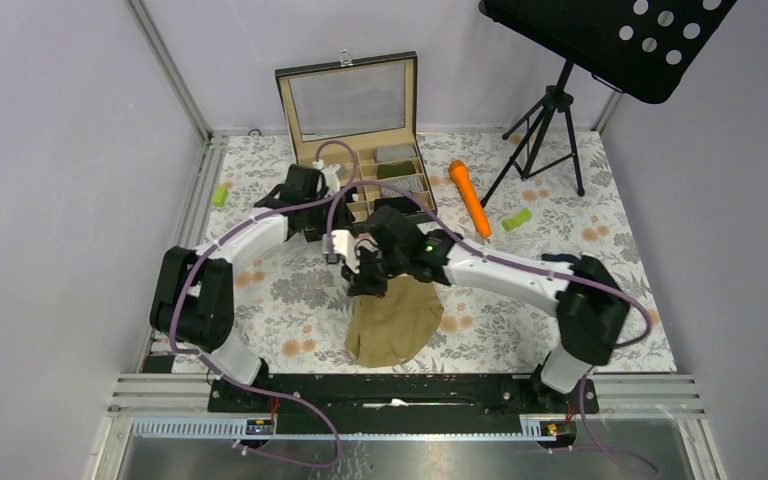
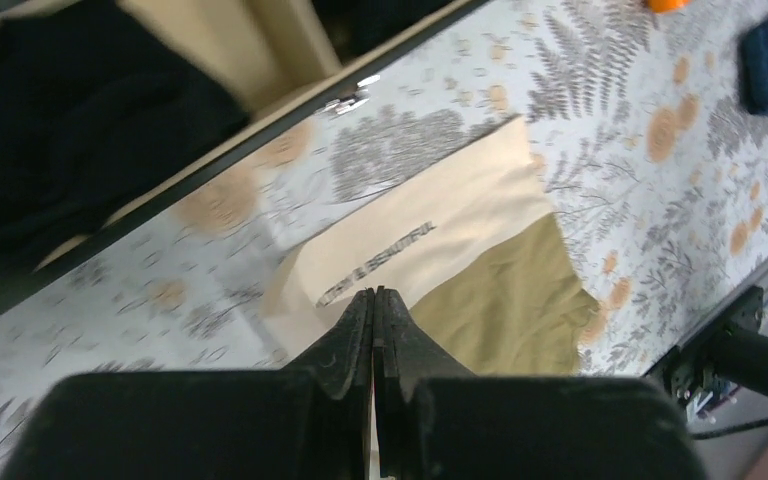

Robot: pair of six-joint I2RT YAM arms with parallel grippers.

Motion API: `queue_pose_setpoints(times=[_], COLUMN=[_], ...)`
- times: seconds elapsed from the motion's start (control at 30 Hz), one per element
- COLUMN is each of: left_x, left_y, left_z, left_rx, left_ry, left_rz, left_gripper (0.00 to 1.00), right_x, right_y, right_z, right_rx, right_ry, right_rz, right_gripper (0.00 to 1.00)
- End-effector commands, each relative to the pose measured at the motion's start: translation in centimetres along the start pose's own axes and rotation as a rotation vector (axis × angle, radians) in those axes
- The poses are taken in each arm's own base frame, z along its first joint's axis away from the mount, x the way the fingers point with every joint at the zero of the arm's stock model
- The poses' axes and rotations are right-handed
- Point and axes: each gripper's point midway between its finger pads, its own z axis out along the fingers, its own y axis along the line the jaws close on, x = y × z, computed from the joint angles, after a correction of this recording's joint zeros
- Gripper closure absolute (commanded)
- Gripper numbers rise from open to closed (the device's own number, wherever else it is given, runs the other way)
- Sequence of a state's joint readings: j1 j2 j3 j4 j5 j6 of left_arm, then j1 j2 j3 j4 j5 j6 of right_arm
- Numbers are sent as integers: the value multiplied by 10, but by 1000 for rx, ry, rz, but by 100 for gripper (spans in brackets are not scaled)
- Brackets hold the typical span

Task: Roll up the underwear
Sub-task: Fold the underwear at the center of the board.

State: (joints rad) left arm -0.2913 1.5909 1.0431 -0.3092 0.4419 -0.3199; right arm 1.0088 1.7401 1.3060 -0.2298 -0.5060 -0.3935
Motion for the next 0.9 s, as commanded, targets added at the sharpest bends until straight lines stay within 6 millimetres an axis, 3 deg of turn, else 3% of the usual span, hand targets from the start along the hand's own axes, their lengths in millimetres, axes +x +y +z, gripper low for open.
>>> queue_pose_setpoints(times=[0.0, 0.17, 0.33, 0.6, 0.87], left_x=[-22, -23, -23, -22, -24], left_y=[-45, -64, -71, -73, -72], left_z=[13, 43, 67, 96, 111], left_rx=[99, 120, 120, 108, 98], left_ry=[-7, 41, 75, 85, 85], left_rz=[133, 166, 199, 224, 235], left_gripper=[100, 100, 100, 100, 100], right_x=[2, 36, 68, 136, 164], right_y=[4, 1, 4, 6, -1], right_z=[-41, -69, -94, -98, -100], right_rx=[66, 114, 184, 255, 298], right_ry=[-41, -5, 22, 127, 185], right_rz=[21, 72, 58, 65, 92], right_gripper=[100, 100, 100, 100, 100])
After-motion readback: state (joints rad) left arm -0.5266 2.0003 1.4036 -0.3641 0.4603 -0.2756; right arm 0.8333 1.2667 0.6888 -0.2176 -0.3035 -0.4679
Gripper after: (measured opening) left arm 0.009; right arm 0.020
